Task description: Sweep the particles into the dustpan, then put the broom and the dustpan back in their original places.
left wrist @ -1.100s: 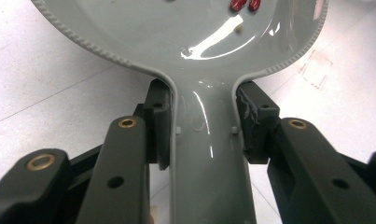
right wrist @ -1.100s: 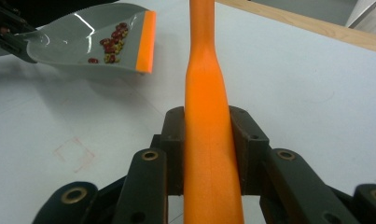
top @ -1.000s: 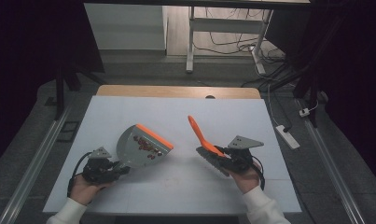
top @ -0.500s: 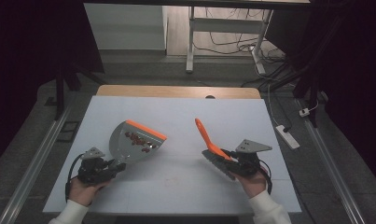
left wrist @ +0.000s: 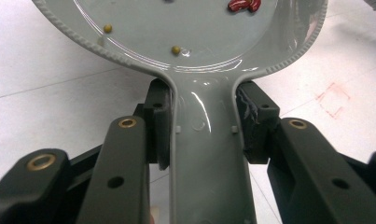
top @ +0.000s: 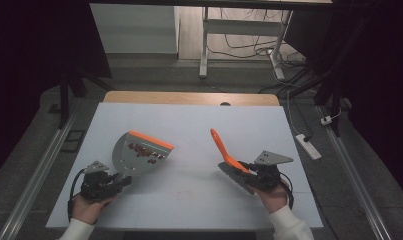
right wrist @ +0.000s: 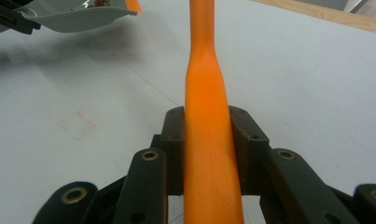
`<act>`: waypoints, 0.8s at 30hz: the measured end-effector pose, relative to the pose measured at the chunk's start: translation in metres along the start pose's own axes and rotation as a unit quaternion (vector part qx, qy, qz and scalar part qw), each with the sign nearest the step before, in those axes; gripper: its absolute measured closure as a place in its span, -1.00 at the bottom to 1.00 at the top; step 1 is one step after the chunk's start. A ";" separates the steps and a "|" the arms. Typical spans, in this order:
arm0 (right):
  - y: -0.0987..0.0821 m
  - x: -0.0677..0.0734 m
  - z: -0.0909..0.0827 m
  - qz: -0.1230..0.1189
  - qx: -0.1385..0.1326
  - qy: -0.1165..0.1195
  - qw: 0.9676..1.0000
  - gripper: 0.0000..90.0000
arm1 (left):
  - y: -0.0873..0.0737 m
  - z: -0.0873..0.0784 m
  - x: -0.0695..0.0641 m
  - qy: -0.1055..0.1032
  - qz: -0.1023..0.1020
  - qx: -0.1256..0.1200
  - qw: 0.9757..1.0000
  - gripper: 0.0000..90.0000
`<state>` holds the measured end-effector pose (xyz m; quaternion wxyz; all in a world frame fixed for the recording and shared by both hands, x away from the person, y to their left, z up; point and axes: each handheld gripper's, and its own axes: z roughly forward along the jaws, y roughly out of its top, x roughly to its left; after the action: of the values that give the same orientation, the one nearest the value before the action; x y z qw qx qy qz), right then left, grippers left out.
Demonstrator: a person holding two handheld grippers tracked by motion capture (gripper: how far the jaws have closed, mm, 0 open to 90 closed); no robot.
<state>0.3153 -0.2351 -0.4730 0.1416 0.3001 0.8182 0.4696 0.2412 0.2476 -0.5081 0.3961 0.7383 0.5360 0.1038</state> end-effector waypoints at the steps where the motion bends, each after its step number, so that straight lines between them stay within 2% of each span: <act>1: 0.000 0.000 0.000 0.000 0.000 0.000 1.000 0.54 | 0.000 0.000 0.000 0.002 -0.001 0.000 1.000 0.37; 10: -0.001 -0.001 -0.002 -0.002 0.006 0.011 1.000 0.54 | -0.006 -0.001 -0.004 0.018 -0.016 -0.001 1.000 0.37; 14: -0.003 -0.002 -0.003 0.009 0.008 0.015 1.000 0.54 | -0.009 -0.001 -0.006 0.027 -0.024 -0.001 0.999 0.37; 16: -0.003 -0.002 -0.002 0.016 0.012 0.018 1.000 0.54 | -0.010 -0.001 -0.007 0.030 -0.030 -0.002 0.999 0.37; 20: -0.003 0.002 -0.002 0.014 0.015 0.027 0.999 0.54 | -0.013 0.000 -0.009 0.040 -0.046 -0.010 0.998 0.37; 24: -0.003 0.004 -0.003 0.018 0.017 0.034 0.999 0.54 | -0.014 0.005 -0.010 0.050 -0.057 -0.005 0.997 0.37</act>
<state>0.3094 -0.2360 -0.4741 0.1005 0.3009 0.8251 0.4675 0.2302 0.2386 -0.5181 0.3778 0.6988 0.5954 0.1202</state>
